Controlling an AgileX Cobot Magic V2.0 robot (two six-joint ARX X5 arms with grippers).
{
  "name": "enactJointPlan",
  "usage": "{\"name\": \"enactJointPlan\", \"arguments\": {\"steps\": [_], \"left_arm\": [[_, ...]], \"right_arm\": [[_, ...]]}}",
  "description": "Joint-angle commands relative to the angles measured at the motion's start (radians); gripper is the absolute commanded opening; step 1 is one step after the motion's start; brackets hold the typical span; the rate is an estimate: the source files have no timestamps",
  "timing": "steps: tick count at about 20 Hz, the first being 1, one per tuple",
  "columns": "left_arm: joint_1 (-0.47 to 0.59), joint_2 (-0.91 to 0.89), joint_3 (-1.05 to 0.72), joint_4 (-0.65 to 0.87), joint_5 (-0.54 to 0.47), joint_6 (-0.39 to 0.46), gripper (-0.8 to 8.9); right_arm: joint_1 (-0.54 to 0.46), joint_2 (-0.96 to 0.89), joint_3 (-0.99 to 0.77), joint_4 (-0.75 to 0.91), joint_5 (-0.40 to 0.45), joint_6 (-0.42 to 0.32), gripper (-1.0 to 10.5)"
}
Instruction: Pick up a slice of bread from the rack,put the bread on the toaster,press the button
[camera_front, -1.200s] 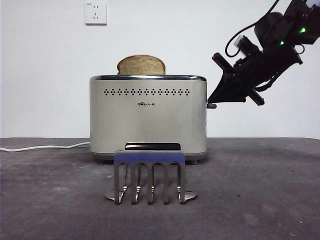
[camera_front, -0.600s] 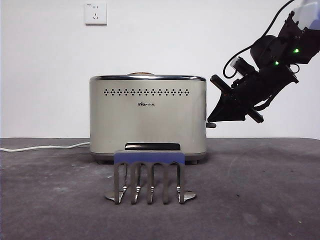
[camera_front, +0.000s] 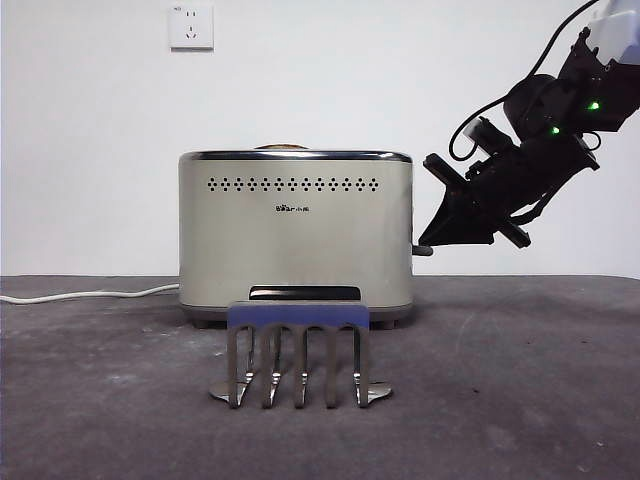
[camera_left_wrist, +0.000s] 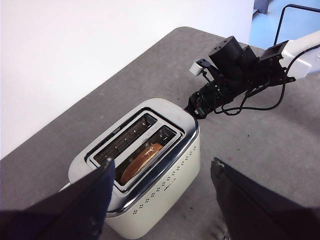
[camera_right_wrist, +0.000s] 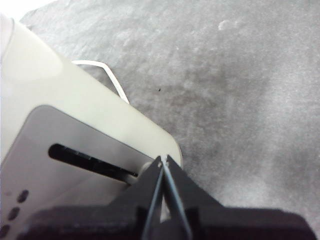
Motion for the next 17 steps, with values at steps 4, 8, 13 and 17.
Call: {"name": "enactJointPlan", "arguments": {"steps": [4,8,13,17], "left_arm": [[-0.003,0.000,-0.006,-0.003,0.003,-0.007,3.28],[-0.003,0.000,-0.006,-0.002,0.002,-0.007,3.28],[-0.003,0.000,-0.006,-0.003,0.002,-0.007,3.28],[-0.003,0.000,-0.006,-0.037,0.003,-0.007,3.14]], "right_arm": [[0.007,0.018,-0.029,-0.064,0.003,0.014,-0.1],[0.005,-0.130,-0.025,-0.055,0.014,0.015,-0.1],[-0.002,-0.383,-0.025,-0.122,0.038,-0.003,-0.1],[0.000,-0.591,-0.025,-0.371,0.036,-0.074,-0.1]]}}
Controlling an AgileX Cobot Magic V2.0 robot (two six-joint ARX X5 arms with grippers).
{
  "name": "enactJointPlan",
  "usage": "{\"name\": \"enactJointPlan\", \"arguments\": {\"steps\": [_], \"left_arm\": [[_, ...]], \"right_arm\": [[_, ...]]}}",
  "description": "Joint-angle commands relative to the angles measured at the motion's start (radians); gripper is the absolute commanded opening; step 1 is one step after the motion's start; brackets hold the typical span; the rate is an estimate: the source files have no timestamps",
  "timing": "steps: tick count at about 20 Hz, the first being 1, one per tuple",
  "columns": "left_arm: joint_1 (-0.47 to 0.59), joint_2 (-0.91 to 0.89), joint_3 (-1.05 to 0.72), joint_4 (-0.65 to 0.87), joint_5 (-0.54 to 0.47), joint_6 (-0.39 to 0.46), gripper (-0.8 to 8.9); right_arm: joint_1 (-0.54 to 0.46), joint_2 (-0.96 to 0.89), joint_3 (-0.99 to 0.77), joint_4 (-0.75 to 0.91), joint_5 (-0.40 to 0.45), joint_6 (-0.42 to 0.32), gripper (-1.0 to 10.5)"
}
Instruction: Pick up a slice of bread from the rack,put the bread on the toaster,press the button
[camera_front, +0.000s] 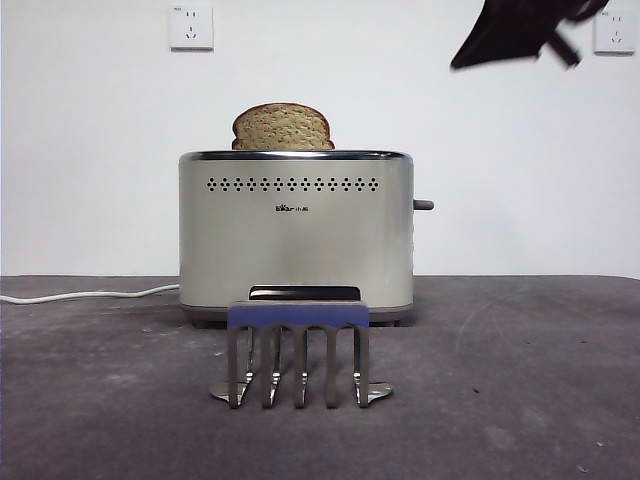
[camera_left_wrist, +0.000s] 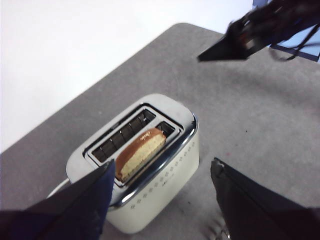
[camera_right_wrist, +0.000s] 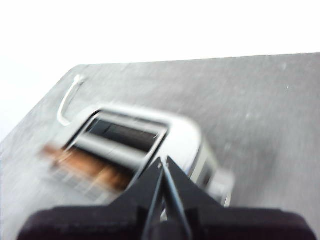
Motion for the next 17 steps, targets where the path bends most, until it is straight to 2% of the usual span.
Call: {"name": "enactJointPlan", "arguments": {"steps": [1,5,9,13,14,16,17], "left_arm": [[-0.003,0.000,-0.006,-0.025,0.004,-0.007,3.14],[-0.003,0.000,-0.006,-0.072,0.005,-0.007,3.14],[-0.003,0.000,-0.006,-0.114,0.010,-0.007,3.14],[-0.003,0.000,-0.006,-0.157,0.074,-0.007,3.07],[-0.003,0.000,-0.006,-0.170,0.100,-0.007,2.33],[-0.003,0.001,-0.006,-0.174,0.131,-0.006,-0.15],[-0.003,0.000,-0.006,-0.174,0.136,-0.006,-0.06]], "right_arm": [[0.002,-0.105,-0.005,-0.188,0.000,-0.075,-0.1],[0.003,-0.238,-0.005,-0.481,-0.002,-0.169,-0.1],[0.003,-0.333,-0.005,-0.685,-0.002,-0.241,-0.1],[0.003,-0.408,-0.005,-0.787,-0.001,-0.255,-0.1],[0.003,-0.435,-0.005,-0.797,-0.002,-0.255,-0.1],[0.003,-0.468,-0.005,-0.795,-0.001,-0.255,0.0],[0.003,-0.476,-0.005,-0.795,-0.001,-0.255,0.0]]}}
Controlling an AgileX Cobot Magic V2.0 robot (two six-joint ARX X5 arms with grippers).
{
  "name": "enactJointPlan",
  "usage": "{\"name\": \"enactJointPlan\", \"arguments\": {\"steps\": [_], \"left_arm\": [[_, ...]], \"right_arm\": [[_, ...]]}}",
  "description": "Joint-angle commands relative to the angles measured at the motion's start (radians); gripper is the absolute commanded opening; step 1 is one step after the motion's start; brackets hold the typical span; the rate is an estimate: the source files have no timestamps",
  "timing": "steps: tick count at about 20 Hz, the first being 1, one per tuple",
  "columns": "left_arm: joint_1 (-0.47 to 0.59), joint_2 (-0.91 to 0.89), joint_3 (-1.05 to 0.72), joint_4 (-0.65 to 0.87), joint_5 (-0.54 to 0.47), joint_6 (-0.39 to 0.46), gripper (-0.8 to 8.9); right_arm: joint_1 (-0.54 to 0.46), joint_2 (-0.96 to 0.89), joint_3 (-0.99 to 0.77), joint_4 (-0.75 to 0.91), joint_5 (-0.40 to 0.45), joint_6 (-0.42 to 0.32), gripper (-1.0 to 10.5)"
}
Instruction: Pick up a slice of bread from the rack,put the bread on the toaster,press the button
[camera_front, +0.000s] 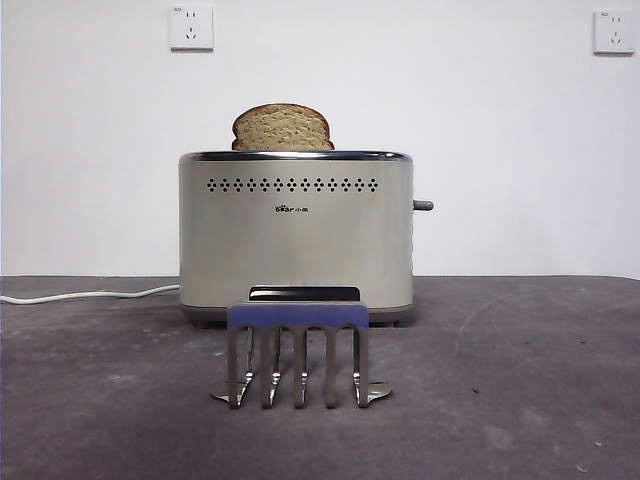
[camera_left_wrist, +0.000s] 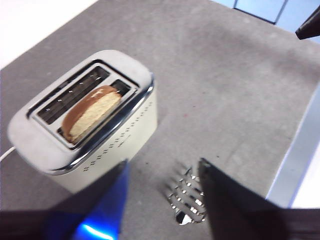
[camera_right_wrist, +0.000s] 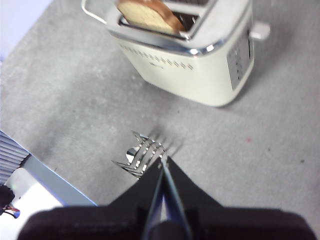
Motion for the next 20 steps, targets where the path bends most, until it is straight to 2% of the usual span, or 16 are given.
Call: {"name": "enactJointPlan", "arguments": {"steps": [1,14,16,18,20], "left_arm": [[-0.003,0.000,-0.006,0.002,0.013,-0.006,-0.06],[-0.003,0.001,-0.006,0.002,0.008,-0.006,-0.04],[0.016,-0.010,-0.006,0.005,-0.029,0.016,-0.04],[0.075,-0.044,-0.007,0.082,-0.065,0.018,-0.04],[0.151,-0.105,-0.011,0.233,-0.014,0.020,-0.04]], "right_arm": [[0.002,-0.010,-0.005,0.005,0.000,-0.011,0.0],[0.000,-0.014,-0.005,0.005,0.004,-0.004,0.0],[0.000,-0.014,-0.005,0.005,0.004,-0.004,0.0],[0.000,-0.014,-0.005,0.005,0.004,-0.004,0.0],[0.000,-0.014,-0.005,0.005,0.003,-0.004,0.0]]}}
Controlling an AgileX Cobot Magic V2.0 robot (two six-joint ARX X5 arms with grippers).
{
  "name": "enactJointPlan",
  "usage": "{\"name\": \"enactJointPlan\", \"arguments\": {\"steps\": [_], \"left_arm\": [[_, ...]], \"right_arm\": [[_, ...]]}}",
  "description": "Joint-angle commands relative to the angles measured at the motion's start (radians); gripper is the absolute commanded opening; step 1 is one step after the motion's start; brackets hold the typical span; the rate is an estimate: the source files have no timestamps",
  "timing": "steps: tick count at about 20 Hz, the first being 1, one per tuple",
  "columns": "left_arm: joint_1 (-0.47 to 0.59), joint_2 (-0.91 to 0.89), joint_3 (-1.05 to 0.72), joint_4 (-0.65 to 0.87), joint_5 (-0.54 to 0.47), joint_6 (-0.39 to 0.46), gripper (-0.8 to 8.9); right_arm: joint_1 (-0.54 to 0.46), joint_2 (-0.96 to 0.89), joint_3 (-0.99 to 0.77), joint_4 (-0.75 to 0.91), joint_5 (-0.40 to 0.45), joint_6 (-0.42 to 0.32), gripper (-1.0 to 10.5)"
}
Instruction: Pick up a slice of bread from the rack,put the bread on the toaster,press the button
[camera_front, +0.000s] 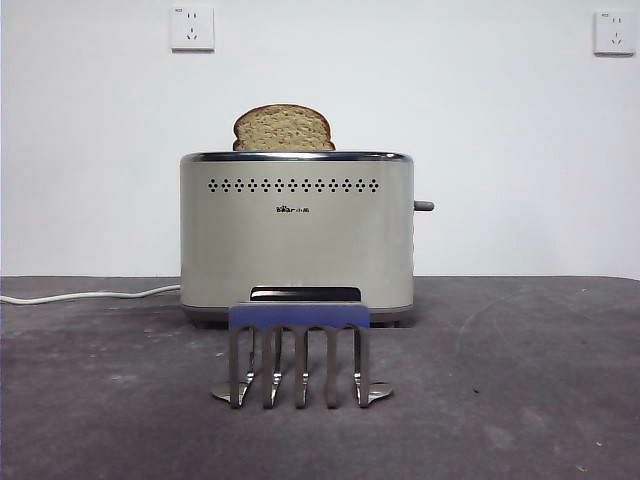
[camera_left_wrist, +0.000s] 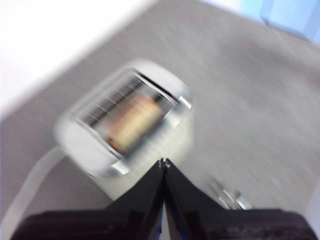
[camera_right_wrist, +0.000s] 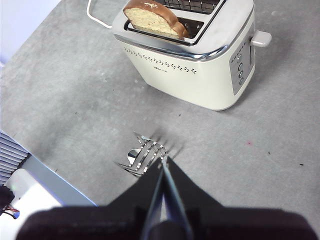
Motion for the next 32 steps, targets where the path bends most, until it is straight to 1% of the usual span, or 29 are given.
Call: {"name": "enactJointPlan", "arguments": {"steps": [1,3,5,7,9,11,12,14,15,19,21,23,28,32], "left_arm": [[0.090,-0.092,-0.005,0.167,0.066,0.011,-0.04],[0.180,-0.160,-0.005,0.228,0.106,0.017,-0.04],[0.272,-0.225,-0.029,0.252,0.109,0.033,-0.04],[0.353,-0.326,-0.141,0.341,0.103,0.050,-0.04],[0.415,-0.463,-0.341,0.507,0.041,0.050,-0.04],[0.457,-0.604,-0.580,0.680,-0.070,0.050,-0.04],[0.474,-0.669,-0.698,0.752,-0.102,0.049,-0.04],[0.499,-0.787,-0.922,0.861,-0.101,0.035,-0.04],[0.505,-0.846,-1.036,0.901,-0.103,0.014,-0.04],[0.513,-1.018,-1.387,0.989,-0.102,0.010,-0.04],[0.513,-1.084,-1.537,1.017,-0.102,-0.019,-0.04],[0.512,-1.135,-1.650,1.023,-0.102,-0.033,-0.04],[0.512,-1.238,-1.830,1.022,-0.102,-0.041,-0.04],[0.512,-1.297,-1.891,1.005,-0.101,-0.041,-0.04]], "right_arm": [[0.000,0.000,-0.005,0.005,0.003,-0.004,0.0],[0.000,0.000,-0.005,0.005,0.003,-0.004,0.0],[0.000,0.001,-0.005,0.005,0.003,-0.004,0.0],[0.000,0.000,-0.005,0.005,0.002,-0.004,0.0],[0.000,0.000,-0.005,0.005,0.002,-0.004,0.0],[0.000,0.000,-0.005,0.005,0.002,-0.004,0.0],[0.000,0.000,-0.005,0.005,0.003,-0.004,0.0],[0.000,0.000,-0.005,0.005,0.003,-0.004,0.0],[0.000,0.000,-0.005,0.005,0.002,-0.004,0.0],[0.000,0.000,-0.005,0.005,0.002,-0.004,0.0],[0.000,0.000,-0.005,0.005,0.003,-0.004,0.0],[0.000,0.000,-0.005,0.005,0.003,-0.004,0.0],[0.000,0.000,-0.005,0.005,0.002,-0.004,0.0],[0.000,0.000,-0.005,0.005,0.002,-0.004,0.0]]}}
